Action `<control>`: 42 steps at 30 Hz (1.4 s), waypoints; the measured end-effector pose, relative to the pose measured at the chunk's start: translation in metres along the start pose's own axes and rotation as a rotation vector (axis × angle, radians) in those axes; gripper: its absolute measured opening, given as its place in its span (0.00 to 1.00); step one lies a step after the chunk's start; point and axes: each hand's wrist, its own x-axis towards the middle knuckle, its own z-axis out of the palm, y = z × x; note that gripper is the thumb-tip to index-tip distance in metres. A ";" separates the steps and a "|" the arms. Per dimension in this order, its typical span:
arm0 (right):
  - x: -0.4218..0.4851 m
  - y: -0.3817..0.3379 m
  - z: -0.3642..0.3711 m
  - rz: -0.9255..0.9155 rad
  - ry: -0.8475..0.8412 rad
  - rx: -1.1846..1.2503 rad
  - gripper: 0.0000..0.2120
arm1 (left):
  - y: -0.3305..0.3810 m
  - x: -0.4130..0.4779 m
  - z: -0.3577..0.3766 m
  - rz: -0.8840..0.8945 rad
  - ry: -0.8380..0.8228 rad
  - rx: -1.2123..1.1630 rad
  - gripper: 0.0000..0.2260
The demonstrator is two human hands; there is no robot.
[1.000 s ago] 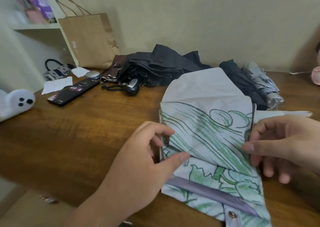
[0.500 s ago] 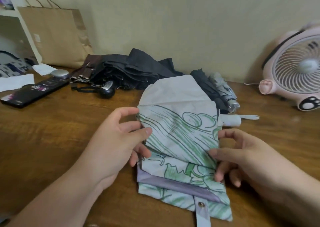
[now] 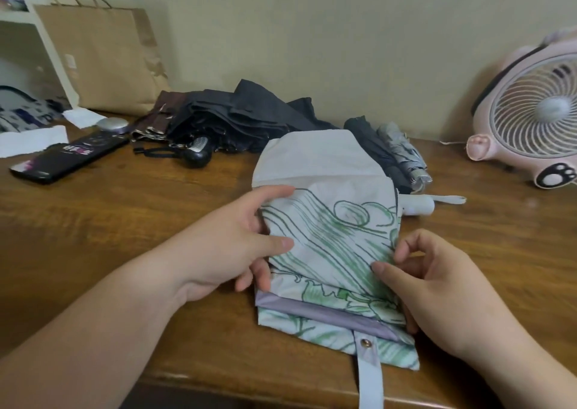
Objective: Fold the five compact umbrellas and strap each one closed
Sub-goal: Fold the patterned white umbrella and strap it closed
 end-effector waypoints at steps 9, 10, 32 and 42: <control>-0.004 0.006 0.000 -0.044 0.047 0.040 0.12 | -0.009 -0.010 -0.003 0.037 0.097 -0.171 0.23; -0.005 0.007 0.000 -0.052 0.053 0.063 0.12 | -0.011 -0.012 -0.003 0.043 0.113 -0.173 0.24; -0.010 0.011 -0.003 -0.011 0.069 0.338 0.34 | -0.020 -0.027 0.003 0.209 0.093 -0.075 0.29; -0.010 0.006 -0.001 -0.050 0.156 0.534 0.07 | -0.024 -0.029 -0.001 0.253 0.117 -0.252 0.24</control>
